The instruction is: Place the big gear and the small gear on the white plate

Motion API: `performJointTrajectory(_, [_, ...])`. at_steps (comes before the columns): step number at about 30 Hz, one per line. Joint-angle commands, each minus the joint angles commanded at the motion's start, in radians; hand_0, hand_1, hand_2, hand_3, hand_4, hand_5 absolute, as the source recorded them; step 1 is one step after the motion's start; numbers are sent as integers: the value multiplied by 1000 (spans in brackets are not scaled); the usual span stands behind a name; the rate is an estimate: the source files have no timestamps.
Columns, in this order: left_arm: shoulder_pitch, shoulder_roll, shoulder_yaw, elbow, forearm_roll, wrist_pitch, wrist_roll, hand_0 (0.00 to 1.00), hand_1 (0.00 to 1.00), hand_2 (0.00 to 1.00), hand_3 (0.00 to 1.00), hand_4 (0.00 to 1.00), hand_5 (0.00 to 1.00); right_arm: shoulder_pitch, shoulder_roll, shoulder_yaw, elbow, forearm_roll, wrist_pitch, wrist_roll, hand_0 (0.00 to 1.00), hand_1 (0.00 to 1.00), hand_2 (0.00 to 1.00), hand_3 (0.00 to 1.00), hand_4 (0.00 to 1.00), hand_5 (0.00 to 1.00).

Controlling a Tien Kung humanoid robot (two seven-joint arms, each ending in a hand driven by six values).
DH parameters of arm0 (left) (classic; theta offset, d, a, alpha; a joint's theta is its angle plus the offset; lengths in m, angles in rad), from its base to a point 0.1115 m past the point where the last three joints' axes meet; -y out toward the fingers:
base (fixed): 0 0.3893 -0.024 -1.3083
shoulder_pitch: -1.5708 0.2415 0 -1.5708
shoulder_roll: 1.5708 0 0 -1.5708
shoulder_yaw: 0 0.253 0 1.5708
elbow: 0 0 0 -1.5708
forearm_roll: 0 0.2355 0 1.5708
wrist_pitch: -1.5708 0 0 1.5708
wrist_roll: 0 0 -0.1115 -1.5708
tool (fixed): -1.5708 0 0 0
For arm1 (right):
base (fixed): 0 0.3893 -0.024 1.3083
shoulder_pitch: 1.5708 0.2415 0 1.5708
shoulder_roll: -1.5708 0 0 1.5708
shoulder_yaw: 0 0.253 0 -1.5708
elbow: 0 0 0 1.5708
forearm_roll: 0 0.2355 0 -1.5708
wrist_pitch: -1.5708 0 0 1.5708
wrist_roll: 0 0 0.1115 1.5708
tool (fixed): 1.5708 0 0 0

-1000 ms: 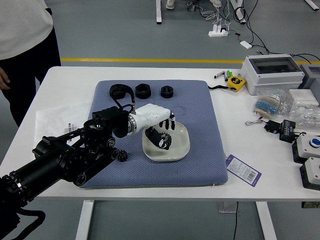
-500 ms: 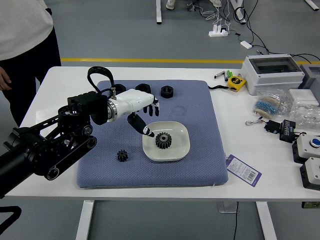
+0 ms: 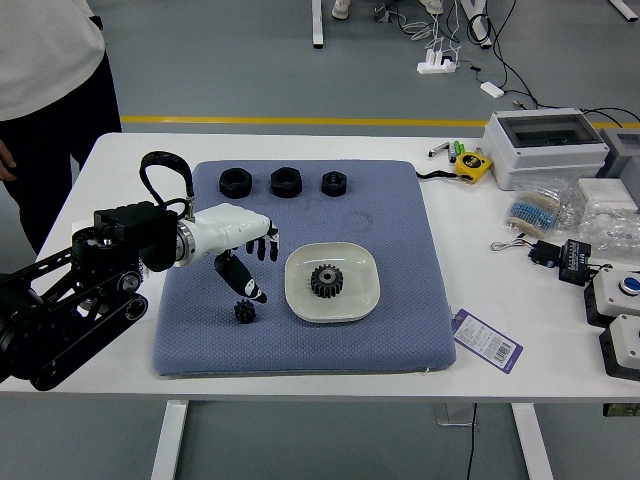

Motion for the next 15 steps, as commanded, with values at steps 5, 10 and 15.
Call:
performJointTrajectory(5, [24, 5, -3, -21, 13, -32, 12, 457, 594, 579, 591, 981, 109, -1, 1, -1, 0, 2, 0, 0, 650, 655, 730, 583, 849, 684])
performJointTrajectory(10, [35, 3, -4, -18, 27, -51, 20, 450, 584, 577, 591, 955, 70, -1, 0, -4, 0, 7, 1, 2, 650, 654, 730, 582, 848, 684])
performJointTrajectory(15, [41, -2, 1, -12, 36, -56, 20, 440, 575, 580, 597, 921, 19, -3, 0, -4, 0, 7, 1, 3, 650, 653, 730, 583, 849, 684])
